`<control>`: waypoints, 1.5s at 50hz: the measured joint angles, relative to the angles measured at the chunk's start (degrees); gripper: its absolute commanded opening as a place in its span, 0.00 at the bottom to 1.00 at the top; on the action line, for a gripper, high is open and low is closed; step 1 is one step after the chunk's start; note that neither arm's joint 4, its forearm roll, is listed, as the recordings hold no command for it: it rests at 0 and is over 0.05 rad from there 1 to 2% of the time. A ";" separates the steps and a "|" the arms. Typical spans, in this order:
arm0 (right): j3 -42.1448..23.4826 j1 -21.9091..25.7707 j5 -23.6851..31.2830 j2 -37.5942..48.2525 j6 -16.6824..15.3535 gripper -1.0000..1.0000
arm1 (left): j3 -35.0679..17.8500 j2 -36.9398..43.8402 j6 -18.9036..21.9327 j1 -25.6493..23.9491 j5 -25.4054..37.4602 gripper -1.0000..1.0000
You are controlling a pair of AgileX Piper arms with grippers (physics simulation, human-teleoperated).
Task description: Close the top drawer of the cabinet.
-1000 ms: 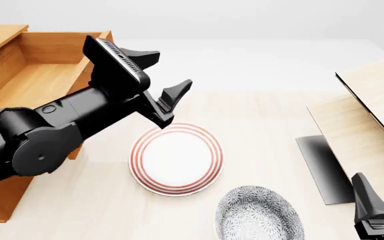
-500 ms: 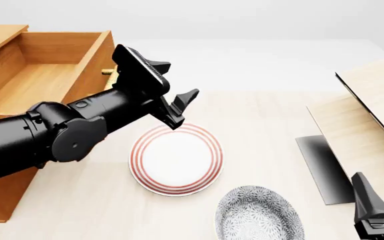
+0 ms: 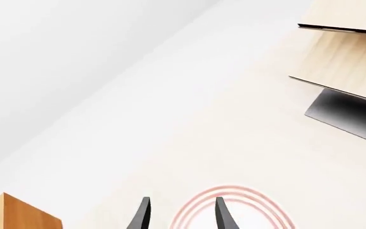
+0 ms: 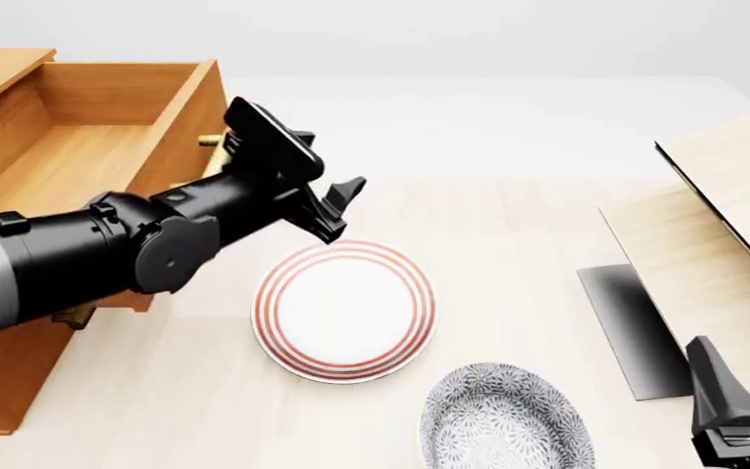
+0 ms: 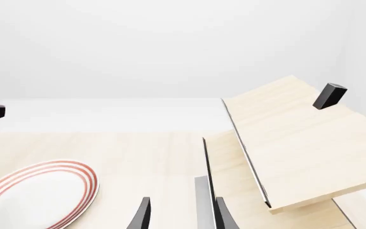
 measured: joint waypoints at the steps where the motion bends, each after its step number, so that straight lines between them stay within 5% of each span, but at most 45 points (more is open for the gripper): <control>1: 0.00 0.00 0.00 0.00 0.00 1.00 | -0.12 0.28 0.03 0.27 -0.02 1.00; 75: 0.01 0.03 0.38 -0.40 -0.02 1.00 | -0.10 5.91 1.49 13.10 -3.84 1.00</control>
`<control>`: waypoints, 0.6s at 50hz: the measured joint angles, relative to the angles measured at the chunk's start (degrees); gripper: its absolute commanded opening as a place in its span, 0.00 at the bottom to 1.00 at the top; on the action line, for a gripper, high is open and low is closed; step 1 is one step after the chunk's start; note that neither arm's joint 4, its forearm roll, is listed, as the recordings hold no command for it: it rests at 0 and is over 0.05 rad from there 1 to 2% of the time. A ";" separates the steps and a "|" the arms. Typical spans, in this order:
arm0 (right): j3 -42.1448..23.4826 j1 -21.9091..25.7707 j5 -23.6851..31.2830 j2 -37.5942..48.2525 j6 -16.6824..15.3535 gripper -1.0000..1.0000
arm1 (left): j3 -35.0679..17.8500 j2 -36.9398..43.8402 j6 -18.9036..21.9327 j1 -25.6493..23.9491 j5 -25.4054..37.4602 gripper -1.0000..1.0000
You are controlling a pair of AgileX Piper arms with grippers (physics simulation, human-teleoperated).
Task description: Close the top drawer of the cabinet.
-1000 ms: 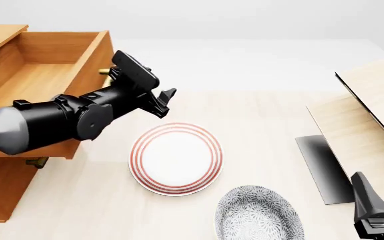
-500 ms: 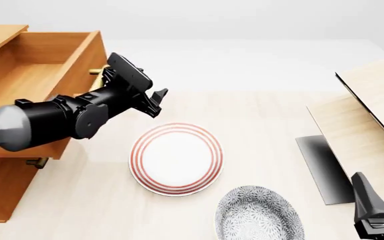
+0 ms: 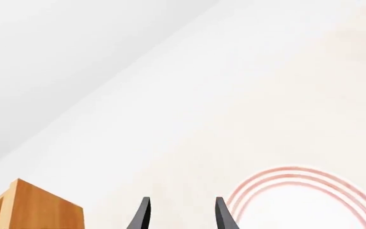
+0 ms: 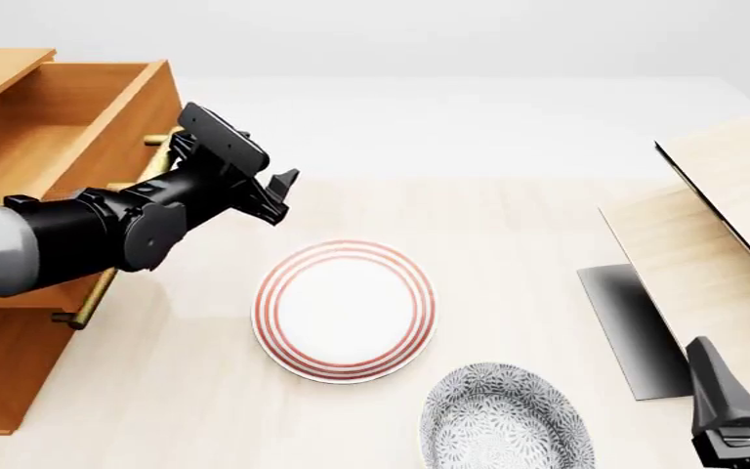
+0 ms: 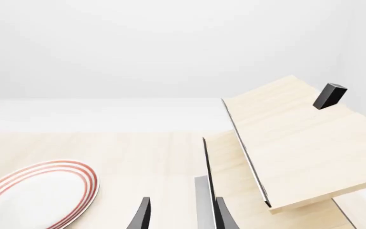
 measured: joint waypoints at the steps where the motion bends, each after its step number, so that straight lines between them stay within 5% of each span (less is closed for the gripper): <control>1: -0.01 0.00 0.02 -0.02 0.00 1.00 | 0.05 0.01 0.02 0.23 -0.07 1.00; 30: -0.02 0.00 -0.28 0.31 -0.02 1.00 | 1.04 1.26 0.86 6.90 -1.78 1.00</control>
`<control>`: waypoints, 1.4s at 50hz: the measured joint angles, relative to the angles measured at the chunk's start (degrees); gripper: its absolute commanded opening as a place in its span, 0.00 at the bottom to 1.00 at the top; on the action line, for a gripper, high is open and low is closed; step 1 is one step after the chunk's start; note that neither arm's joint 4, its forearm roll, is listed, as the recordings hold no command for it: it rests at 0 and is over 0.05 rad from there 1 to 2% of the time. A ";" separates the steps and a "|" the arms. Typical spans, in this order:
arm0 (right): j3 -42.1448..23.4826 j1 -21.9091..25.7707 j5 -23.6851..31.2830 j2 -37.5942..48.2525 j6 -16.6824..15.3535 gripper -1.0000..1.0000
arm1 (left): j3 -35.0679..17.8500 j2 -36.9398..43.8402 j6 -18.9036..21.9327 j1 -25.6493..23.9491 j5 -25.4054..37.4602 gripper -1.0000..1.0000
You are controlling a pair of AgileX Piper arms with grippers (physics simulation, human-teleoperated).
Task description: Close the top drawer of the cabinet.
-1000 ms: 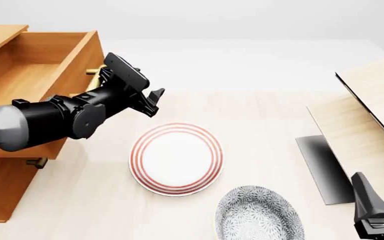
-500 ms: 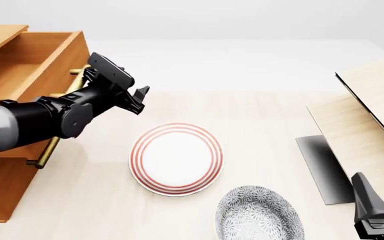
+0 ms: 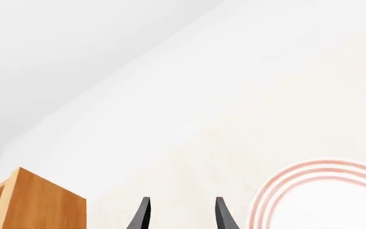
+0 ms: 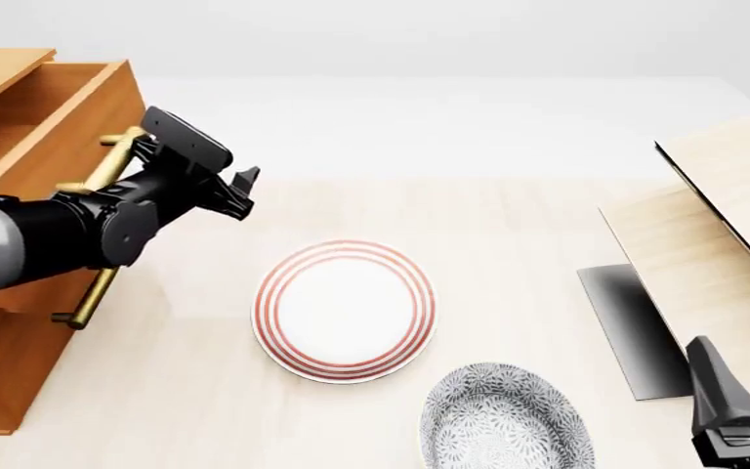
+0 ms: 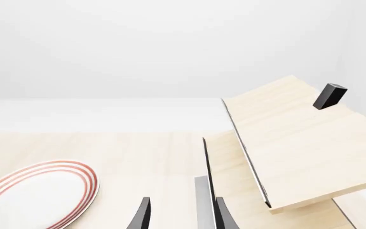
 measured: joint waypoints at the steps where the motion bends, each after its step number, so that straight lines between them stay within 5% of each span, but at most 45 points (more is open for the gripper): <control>1: 0.00 0.00 -0.01 0.01 0.01 1.00 | 0.07 0.02 0.06 0.20 -0.04 1.00; 70: -0.02 0.02 0.03 -0.01 0.01 1.00 | 4.27 -2.98 3.91 11.94 -1.07 1.00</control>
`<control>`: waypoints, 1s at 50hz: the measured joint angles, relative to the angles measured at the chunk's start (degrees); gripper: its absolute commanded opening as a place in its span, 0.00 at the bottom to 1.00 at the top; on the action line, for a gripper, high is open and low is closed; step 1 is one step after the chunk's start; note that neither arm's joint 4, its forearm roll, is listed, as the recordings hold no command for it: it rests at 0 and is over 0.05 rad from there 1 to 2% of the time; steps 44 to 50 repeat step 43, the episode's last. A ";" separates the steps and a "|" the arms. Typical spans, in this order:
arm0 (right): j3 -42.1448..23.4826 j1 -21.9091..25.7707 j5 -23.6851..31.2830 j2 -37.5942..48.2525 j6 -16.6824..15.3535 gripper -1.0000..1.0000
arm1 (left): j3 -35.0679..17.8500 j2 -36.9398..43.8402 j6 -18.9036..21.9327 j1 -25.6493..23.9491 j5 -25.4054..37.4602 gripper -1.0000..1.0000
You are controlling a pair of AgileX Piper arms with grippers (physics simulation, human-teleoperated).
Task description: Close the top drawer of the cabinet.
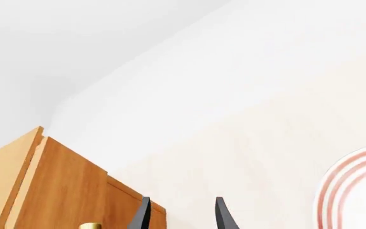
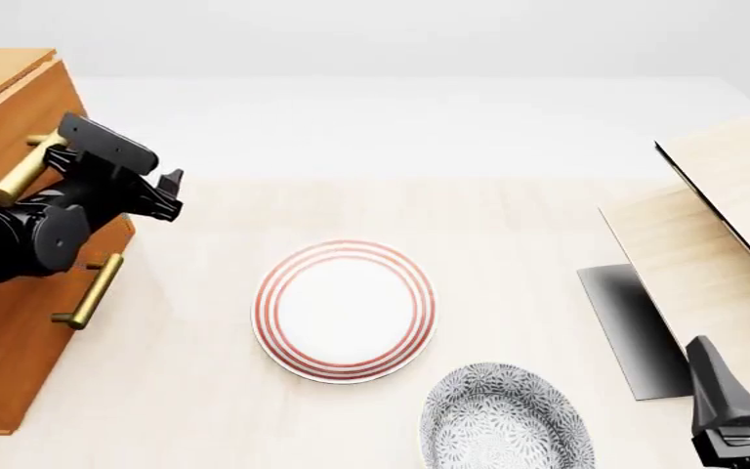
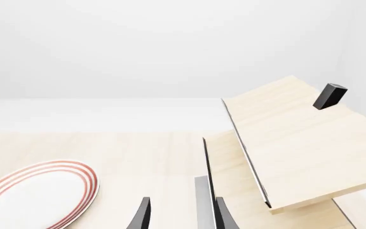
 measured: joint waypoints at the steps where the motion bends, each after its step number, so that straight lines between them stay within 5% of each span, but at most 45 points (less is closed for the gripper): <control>1: 0.00 0.00 0.01 -0.01 0.00 1.00 | 0.02 -0.03 0.02 0.16 -0.01 1.00; 50: 0.04 0.01 -0.17 0.12 -0.01 1.00 | 1.02 0.22 1.27 4.00 -1.30 1.00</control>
